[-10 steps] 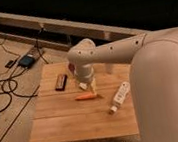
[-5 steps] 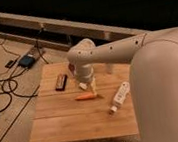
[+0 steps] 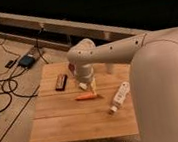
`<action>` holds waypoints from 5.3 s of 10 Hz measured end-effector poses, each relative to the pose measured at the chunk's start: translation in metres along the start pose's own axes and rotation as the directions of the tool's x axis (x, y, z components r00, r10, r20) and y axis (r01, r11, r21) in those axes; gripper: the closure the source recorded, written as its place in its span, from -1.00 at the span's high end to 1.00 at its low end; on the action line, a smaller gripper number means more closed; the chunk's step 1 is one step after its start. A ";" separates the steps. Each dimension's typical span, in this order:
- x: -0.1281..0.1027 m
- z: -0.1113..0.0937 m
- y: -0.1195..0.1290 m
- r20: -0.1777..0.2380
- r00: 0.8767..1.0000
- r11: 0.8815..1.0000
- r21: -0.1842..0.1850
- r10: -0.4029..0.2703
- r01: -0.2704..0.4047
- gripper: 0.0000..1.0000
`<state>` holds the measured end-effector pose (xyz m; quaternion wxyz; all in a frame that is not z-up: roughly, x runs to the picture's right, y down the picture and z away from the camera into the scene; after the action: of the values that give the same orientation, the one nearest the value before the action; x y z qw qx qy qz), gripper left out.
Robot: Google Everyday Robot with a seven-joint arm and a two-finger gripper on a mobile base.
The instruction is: Stand the bottle upright
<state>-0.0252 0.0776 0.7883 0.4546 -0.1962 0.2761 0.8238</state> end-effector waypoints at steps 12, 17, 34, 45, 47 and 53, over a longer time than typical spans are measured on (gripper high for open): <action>-0.051 -0.005 -0.047 -0.077 0.996 0.999 -0.007 0.044 -0.044 0.30; -0.067 0.000 -0.099 -0.027 0.999 0.999 0.026 0.037 -0.036 0.30; -0.088 0.095 -0.180 -0.044 0.990 0.989 0.063 0.135 -0.132 0.30; -0.101 0.099 -0.187 -0.035 0.986 0.986 0.043 0.161 -0.160 0.30; -0.101 0.099 -0.187 -0.035 0.986 0.986 0.043 0.161 -0.160 0.30; -0.101 0.099 -0.188 -0.035 0.986 0.986 0.043 0.162 -0.161 0.12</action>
<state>0.1800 0.1569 0.8707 0.3849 -0.1799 0.3162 0.8483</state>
